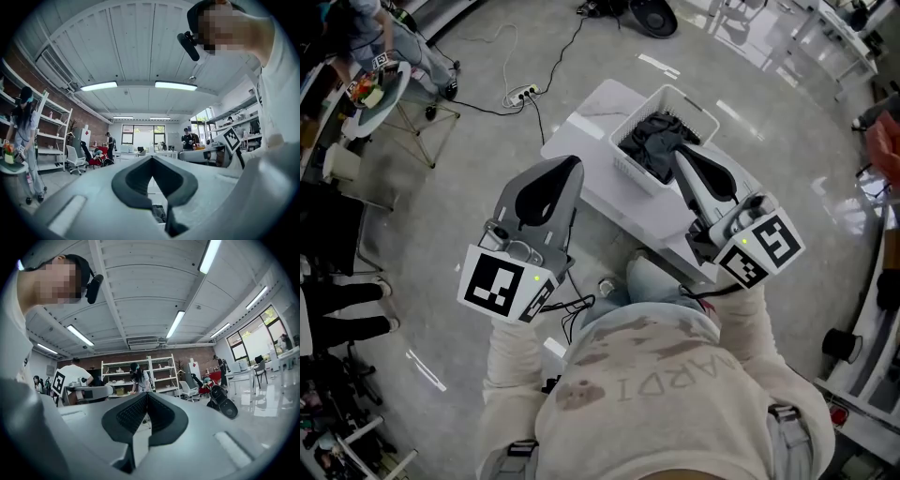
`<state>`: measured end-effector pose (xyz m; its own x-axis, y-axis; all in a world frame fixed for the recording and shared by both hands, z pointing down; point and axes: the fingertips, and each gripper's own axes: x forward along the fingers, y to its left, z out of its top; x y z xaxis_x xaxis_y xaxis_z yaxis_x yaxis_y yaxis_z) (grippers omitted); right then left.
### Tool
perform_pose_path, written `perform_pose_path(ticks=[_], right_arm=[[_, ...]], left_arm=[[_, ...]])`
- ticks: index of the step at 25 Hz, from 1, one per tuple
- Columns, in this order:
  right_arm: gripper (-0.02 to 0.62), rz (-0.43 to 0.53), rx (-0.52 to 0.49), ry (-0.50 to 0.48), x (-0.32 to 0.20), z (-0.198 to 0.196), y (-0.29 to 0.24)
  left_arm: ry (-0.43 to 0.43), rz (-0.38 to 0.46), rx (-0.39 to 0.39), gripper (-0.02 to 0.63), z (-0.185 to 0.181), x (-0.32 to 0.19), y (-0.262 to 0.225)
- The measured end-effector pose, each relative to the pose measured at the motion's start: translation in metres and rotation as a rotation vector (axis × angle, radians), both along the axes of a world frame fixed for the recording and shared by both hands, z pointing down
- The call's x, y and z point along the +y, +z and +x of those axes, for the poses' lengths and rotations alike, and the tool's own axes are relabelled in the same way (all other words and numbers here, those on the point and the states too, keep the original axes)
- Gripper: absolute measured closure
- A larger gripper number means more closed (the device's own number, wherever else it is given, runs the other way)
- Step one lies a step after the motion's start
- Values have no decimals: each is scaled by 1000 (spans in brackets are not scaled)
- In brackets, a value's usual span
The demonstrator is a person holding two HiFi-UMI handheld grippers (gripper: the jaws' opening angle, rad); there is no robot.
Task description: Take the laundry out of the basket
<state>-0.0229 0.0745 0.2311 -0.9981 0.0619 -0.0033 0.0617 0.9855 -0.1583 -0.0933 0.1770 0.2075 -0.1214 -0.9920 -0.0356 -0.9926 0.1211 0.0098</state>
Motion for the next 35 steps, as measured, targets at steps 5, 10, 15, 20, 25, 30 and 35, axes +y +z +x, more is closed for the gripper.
perform_pose_path(ticks=[5, 10, 15, 20, 25, 30, 35], right_arm=[[566, 2, 32, 5, -9, -20, 6], [566, -14, 46, -24, -20, -59, 17], [566, -4, 39, -31, -48, -98, 17], [568, -28, 27, 8, -97, -111, 19], [568, -27, 7, 82, -145, -110, 19], [568, -58, 8, 193, -178, -91, 25], [568, -83, 21, 314, -211, -76, 35]], left_arm=[[-12, -2, 27, 606, -24, -2, 9], [-24, -30, 29, 606, -56, -16, 17], [-18, -36, 16, 606, -93, -52, 12], [47, -49, -10, 606, -107, -110, 9], [127, -48, -33, 606, -108, -161, 7], [236, -80, -23, 606, -100, -201, 14], [348, -86, -16, 606, -97, -245, 18]])
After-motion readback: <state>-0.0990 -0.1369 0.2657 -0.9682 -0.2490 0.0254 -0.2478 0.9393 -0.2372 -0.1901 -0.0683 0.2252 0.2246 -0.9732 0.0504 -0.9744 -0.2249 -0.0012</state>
